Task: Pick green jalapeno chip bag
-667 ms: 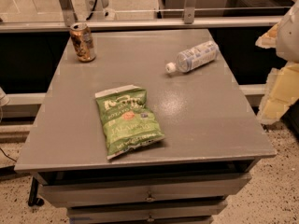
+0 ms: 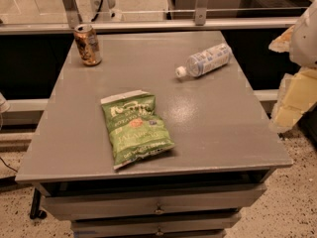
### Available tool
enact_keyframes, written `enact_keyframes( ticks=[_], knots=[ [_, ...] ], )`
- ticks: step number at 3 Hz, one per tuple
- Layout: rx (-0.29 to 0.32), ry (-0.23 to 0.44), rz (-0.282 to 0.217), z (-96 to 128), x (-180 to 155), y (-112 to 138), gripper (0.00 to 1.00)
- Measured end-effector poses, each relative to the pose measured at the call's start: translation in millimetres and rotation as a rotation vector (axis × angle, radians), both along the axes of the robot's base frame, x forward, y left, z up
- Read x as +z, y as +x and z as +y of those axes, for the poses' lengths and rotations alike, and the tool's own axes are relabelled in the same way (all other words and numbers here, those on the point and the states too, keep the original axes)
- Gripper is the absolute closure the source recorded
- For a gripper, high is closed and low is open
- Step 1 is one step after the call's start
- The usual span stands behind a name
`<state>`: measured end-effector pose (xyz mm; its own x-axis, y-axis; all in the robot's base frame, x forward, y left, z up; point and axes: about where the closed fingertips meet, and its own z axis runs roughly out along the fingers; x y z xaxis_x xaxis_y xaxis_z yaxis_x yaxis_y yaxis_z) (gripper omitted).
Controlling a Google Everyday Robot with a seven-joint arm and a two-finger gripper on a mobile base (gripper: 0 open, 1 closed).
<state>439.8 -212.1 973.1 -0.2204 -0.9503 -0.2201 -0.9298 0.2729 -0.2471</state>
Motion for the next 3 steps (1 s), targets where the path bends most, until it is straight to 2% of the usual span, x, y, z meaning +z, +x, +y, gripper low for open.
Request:
enact_keyframes(
  ticks=[1, 2, 3],
  knots=[
    [-0.02, 0.113, 0.033, 25.4, -19.8, 8.8, 0.0],
    [-0.032, 0.333, 0.116, 82.8, -43.2, 11.5, 0.0],
    [-0.012, 0.531, 0.189, 144.4, -52.6, 3.5, 0.0]
  ],
)
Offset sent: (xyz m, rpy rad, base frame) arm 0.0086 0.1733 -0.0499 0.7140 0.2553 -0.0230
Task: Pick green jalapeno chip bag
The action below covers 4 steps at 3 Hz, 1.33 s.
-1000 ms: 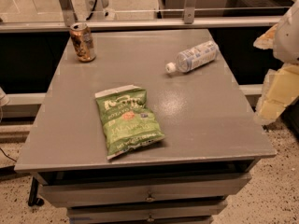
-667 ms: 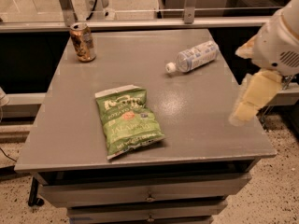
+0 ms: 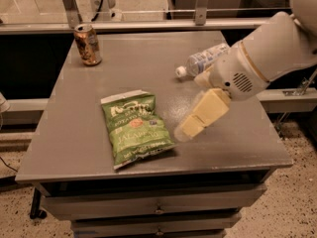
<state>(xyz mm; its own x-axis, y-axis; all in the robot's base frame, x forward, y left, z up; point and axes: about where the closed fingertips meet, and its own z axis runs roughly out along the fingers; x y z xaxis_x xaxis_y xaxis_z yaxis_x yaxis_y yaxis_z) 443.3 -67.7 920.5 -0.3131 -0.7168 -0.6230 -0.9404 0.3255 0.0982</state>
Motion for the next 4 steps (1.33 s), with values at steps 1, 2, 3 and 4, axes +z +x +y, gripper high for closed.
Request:
enact_keyframes(
  ticks=[1, 2, 3, 4],
  knots=[
    [0.03, 0.169, 0.036, 56.6, -12.2, -16.5, 0.0],
    [0.056, 0.25, 0.032, 92.5, -32.0, -28.8, 0.0],
    [0.076, 0.287, 0.023, 111.5, -58.1, -38.5, 0.0],
    [0.087, 0.295, -0.01, 121.6, -70.3, -40.9, 0.18]
  ],
)
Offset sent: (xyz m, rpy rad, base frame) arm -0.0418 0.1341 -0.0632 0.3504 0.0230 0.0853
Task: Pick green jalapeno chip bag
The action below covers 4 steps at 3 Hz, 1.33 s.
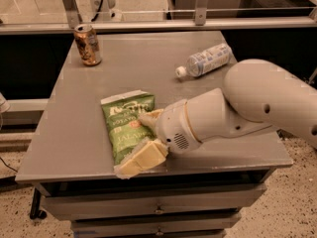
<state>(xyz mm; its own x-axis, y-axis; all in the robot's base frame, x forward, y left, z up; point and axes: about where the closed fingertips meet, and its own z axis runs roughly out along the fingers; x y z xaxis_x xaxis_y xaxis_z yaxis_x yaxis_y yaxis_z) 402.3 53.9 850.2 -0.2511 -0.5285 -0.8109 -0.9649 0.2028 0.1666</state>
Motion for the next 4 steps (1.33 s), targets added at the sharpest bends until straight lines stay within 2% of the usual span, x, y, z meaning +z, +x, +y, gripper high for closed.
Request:
enact_keyframes(
  ticks=[1, 3, 4],
  knots=[
    [-0.008, 0.006, -0.035, 2.2, -1.5, 4.0, 0.41],
    [-0.014, 0.019, -0.046, 3.2, -3.8, 0.3, 0.87],
    [-0.027, 0.036, -0.054, -1.0, 1.6, 5.2, 1.0]
  ],
)
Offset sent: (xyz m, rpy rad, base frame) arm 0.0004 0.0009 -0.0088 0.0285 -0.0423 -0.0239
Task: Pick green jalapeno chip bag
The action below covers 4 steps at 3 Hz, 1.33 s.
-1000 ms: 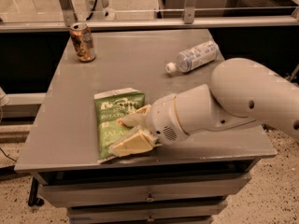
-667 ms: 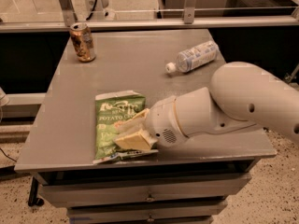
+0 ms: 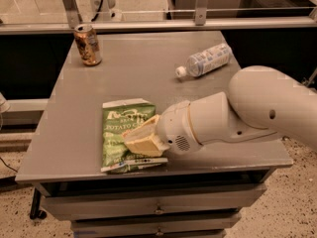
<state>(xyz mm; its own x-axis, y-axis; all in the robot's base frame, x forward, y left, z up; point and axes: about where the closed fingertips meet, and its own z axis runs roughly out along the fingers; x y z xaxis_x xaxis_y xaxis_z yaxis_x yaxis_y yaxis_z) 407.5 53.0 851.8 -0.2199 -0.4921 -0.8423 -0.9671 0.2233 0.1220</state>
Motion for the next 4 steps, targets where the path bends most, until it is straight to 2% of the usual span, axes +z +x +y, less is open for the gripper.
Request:
enact_keyframes(
  ticks=[3, 4],
  knots=[
    [-0.085, 0.133, -0.083, -21.4, 61.1, 45.7, 1.0],
    [-0.113, 0.176, -0.082, -32.1, 79.6, 57.1, 1.0]
  ],
)
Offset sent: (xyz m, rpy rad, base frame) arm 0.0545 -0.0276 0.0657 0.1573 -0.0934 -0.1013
